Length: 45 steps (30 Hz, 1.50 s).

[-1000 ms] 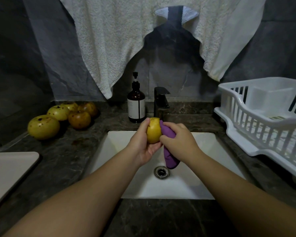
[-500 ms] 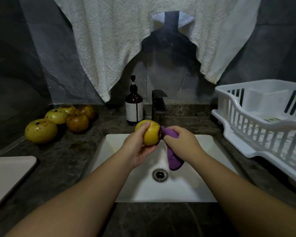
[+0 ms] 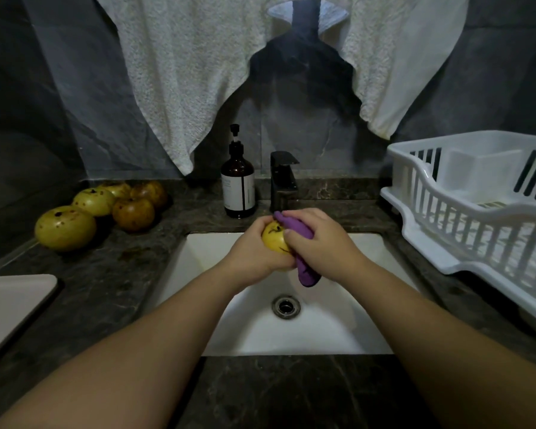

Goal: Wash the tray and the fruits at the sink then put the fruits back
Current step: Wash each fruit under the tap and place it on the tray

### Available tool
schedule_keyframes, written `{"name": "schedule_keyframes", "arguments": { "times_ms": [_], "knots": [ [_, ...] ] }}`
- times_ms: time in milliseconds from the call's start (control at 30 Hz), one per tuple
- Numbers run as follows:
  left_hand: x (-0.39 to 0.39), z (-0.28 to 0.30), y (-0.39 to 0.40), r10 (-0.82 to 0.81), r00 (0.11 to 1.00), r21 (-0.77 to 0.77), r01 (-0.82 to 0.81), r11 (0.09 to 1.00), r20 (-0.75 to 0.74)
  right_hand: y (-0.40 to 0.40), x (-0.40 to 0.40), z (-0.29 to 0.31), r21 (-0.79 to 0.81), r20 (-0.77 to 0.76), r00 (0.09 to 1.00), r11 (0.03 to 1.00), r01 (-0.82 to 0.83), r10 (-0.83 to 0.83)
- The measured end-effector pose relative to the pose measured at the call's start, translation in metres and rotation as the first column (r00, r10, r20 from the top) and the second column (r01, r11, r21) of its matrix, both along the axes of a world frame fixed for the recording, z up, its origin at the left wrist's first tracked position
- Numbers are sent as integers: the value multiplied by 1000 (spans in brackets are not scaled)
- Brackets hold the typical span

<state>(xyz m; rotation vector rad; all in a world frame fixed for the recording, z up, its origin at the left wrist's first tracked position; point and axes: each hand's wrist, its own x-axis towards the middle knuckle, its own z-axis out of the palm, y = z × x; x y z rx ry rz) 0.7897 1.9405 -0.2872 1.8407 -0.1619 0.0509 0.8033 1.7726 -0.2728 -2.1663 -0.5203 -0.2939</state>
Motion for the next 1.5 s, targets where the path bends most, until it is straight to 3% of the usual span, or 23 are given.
{"name": "schedule_keyframes", "arguments": {
  "times_ms": [100,267,367,500,633,800,933,1067,1200,1367,1500],
  "knots": [
    [-2,4,3,33,999,40,-35,999,37,-3,-3,2,-106,16,998,993,-55,57],
    [0,2,1,-5,997,230,-14,973,80,1,-1,4,-68,-29,1000,998,5,-7],
    [3,1,1,19,997,199,-34,979,75,3,-6,2,-140,21,998,988,-62,65],
    [-1,2,-1,22,997,207,-38,978,79,-2,-2,4,5,-3,1000,1000,2,-2],
    [2,2,-1,23,996,216,-40,976,81,5,-6,1,-90,19,998,994,-56,58],
    [0,1,1,58,997,209,-66,976,44,1,-5,7,84,-59,998,996,-18,23],
    [4,0,0,80,995,237,-92,967,57,4,-11,6,-58,1,997,996,-75,75],
    [3,-4,-2,60,998,293,-66,954,31,2,-7,7,29,-92,996,999,-14,17],
    [8,-6,-5,42,998,308,-54,950,48,7,-9,5,-76,-49,997,996,-56,52],
    [8,-10,-1,130,991,178,-122,976,-36,2,-5,8,64,-169,984,997,-43,53],
    [8,-11,1,130,985,59,-123,991,-114,-1,-5,9,425,-496,833,905,-12,245]
  ]
}}
